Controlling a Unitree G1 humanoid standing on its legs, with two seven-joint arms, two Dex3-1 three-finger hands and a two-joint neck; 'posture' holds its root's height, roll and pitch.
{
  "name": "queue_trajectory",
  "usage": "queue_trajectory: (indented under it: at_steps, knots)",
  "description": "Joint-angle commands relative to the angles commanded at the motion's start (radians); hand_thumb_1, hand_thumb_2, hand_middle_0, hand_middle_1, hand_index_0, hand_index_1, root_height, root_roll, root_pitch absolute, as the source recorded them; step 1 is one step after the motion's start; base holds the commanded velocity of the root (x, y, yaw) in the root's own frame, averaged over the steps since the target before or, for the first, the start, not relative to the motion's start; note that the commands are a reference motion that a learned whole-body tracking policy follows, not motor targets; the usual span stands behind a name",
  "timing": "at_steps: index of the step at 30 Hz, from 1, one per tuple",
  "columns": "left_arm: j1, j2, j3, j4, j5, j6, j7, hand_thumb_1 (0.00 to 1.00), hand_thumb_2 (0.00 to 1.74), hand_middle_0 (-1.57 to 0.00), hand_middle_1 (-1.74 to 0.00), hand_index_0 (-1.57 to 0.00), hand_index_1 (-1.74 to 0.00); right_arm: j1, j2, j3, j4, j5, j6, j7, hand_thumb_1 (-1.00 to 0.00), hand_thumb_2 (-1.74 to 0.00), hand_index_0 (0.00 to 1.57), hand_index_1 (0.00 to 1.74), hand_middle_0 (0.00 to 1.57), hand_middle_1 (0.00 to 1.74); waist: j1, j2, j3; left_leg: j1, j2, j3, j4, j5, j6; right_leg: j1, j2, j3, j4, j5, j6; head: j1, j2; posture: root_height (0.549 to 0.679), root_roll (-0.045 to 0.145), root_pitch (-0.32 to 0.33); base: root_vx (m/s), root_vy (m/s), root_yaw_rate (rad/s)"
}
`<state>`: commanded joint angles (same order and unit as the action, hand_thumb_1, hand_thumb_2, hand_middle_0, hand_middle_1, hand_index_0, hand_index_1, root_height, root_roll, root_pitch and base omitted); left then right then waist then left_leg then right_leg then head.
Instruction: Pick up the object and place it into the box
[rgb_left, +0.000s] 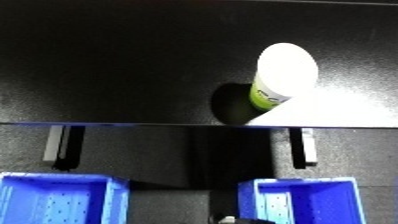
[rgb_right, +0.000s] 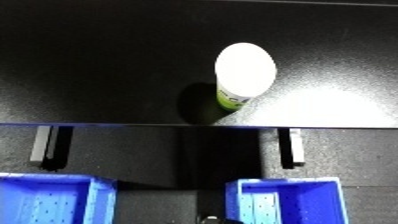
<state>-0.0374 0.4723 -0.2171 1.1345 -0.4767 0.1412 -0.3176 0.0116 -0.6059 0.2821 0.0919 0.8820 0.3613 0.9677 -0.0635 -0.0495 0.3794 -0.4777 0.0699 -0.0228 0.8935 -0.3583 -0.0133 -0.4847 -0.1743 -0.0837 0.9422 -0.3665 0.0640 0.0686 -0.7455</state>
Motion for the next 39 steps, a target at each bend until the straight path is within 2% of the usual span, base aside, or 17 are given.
queue_trajectory:
  at_steps: [4, 9, 13, 16, 20, 24, 26, 29, 32, 34, 39]
  knots:
    - [0.0, -0.007, 0.0, 0.057, 0.004, -0.033, -0.021, 0.0, 0.0, 0.0, 0.0, 0.0, 0.0, -0.02, 0.013, -0.044, -0.144, 0.163, -0.112, 0.053, 0.0, 0.0, 0.0, 0.0, 0.0, 0.0, -0.007, -0.003, -0.008, -0.001, 0.009, 0.001, 0.007, -0.007, -0.0048, 0.0, -0.0035, 0.001, 0.001, -0.001, 0.0062, 0.002, -0.005, 0.615, 0.036, -0.033, 0.038, 0.003, -0.047]
    - [-0.003, -0.024, 0.013, 0.11, 0.028, -0.065, -0.037, 0.0, 0.0, 0.0, 0.0, 0.0, 0.0, -0.068, 0.061, -0.133, -0.243, 0.358, -0.286, 0.052, 0.0, 0.0, 0.0, 0.0, 0.0, 0.0, -0.014, 0.0, -0.016, -0.003, 0.01, 0.001, 0.016, -0.015, -0.0032, 0.004, -0.0063, 0.002, 0.003, 0.0, 0.0111, 0.006, -0.007, 0.616, 0.037, -0.034, 0.03, 0.006, -0.004]
    - [-0.007, -0.035, 0.029, 0.137, 0.053, -0.073, -0.046, 0.0, 0.0, 0.0, 0.0, 0.0, 0.0, -0.118, 0.117, -0.235, -0.284, 0.467, -0.407, -0.012, 0.0, 0.0, 0.0, 0.0, 0.0, 0.0, -0.02, 0.006, -0.021, -0.004, 0.01, 0.003, 0.022, -0.02, -0.0021, 0.009, -0.0081, 0.002, 0.002, 0.002, 0.0141, 0.014, -0.015, 0.616, 0.039, -0.036, 0.028, 0.017, -0.002]
    - [-0.009, -0.045, 0.038, 0.144, 0.061, -0.069, -0.046, 0.0, 0.0, 0.0, 0.0, 0.0, 0.0, -0.149, 0.149, -0.313, -0.275, 0.472, -0.504, -0.114, 0.0, 0.0, 0.0, 0.0, 0.0, 0.0, -0.027, 0.013, -0.024, -0.001, 0.009, 0.006, 0.023, -0.022, -0.0004, 0.012, -0.0096, 0.003, 0.002, 0.004, 0.014, 0.01, -0.022, 0.617, 0.04, -0.04, 0.037, 0.029, -0.022]
    - [0.004, -0.059, 0.047, 0.141, 0.064, -0.065, -0.043, 0.0, 0.0, 0.0, 0.0, 0.0, 0.0, -0.162, 0.171, -0.405, -0.237, 0.383, -0.637, -0.263, 0.0, 0.0, 0.0, 0.0, 0.0, 0.0, -0.035, 0.021, -0.025, 0.009, 0.009, 0.013, 0.027, -0.029, 0.005, 0.017, -0.0113, 0.005, 0.001, 0.006, 0.0123, -0.001, -0.022, 0.617, 0.041, -0.046, 0.051, 0.032, -0.04]
    - [0.018, -0.067, 0.052, 0.124, 0.064, -0.053, -0.038, 0.0, 0.0, 0.0, 0.0, 0.0, 0.0, -0.163, 0.155, -0.467, -0.209, 0.217, -0.739, -0.436, 0.0, 0.0, 0.0, 0.0, 0.0, 0.0, -0.039, 0.027, -0.021, 0.019, 0.008, 0.02, 0.024, -0.031, 0.0096, 0.022, -0.0094, 0.008, 0.003, 0.004, 0.0073, -0.002, -0.016, 0.617, 0.044, -0.052, 0.048, 0.03, -0.042]
    - [0.024, -0.071, 0.055, 0.116, 0.066, -0.048, -0.035, 0.0, 0.0, 0.0, 0.0, 0.0, 0.0, -0.161, 0.141, -0.48, -0.203, 0.119, -0.76, -0.535, 0.0, 0.0, 0.0, 0.0, 0.0, 0.0, -0.041, 0.029, -0.018, 0.025, 0.007, 0.022, 0.022, -0.031, 0.0122, 0.025, -0.0074, 0.01, 0.005, 0.003, 0.0041, -0.002, -0.012, 0.617, 0.045, -0.054, 0.038, 0.022, -0.025]
    - [0.029, -0.076, 0.057, 0.102, 0.069, -0.038, -0.029, 0.0, 0.0, 0.0, 0.0, 0.0, 0.0, -0.157, 0.12, -0.481, -0.199, -0.036, -0.755, -0.689, 0.0, 0.0, 0.0, 0.0, 0.0, 0.0, -0.044, 0.03, -0.011, 0.032, 0.005, 0.024, 0.019, -0.032, 0.0158, 0.028, -0.0049, 0.012, 0.007, 0.002, 0.0015, 0.004, -0.008, 0.617, 0.046, -0.058, 0.029, 0.014, -0.014]
    - [0.028, -0.081, 0.049, 0.091, 0.064, -0.031, -0.021, 0.0, 0.0, 0.0, 0.0, 0.0, 0.0, -0.17, 0.08, -0.463, -0.172, -0.17, -0.716, -0.831, 0.0, 0.0, 0.0, 0.0, 0.0, 0.0, -0.044, 0.032, -0.002, 0.041, 0.004, 0.025, 0.014, -0.03, 0.0195, 0.032, -0.0035, 0.015, 0.005, 0.003, -0.002, 0.022, -0.003, 0.617, 0.047, -0.063, 0.027, 0.01, -0.027]
    - [0.025, -0.084, 0.04, 0.088, 0.059, -0.032, -0.015, 0.0, 0.0, 0.0, 0.0, 0.0, 0.0, -0.188, 0.051, -0.446, -0.146, -0.236, -0.679, -0.914, 0.0, 0.0, 0.0, 0.0, 0.0, 0.0, -0.042, 0.032, 0.003, 0.047, 0.003, 0.026, 0.009, -0.029, 0.0216, 0.035, -0.0028, 0.015, 0.003, 0.003, -0.005, 0.031, 0.002, 0.617, 0.048, -0.066, 0.026, 0.005, -0.021]
    - [0.011, -0.088, 0.018, 0.092, 0.056, -0.034, -0.006, 0.0, 0.0, 0.0, 0.0, 0.0, 0.0, -0.269, -0.002, -0.384, -0.076, -0.322, -0.595, -1.064, 0.0, 0.0, 0.0, 0.0, 0.0, 0.0, -0.031, 0.035, 0.015, 0.061, 0.001, 0.025, -0.008, -0.023, 0.0216, 0.045, -0.0016, 0.015, -0.004, -0.001, -0.014, 0.08, 0.018, 0.618, 0.048, -0.07, 0.019, -0.009, 0.023]
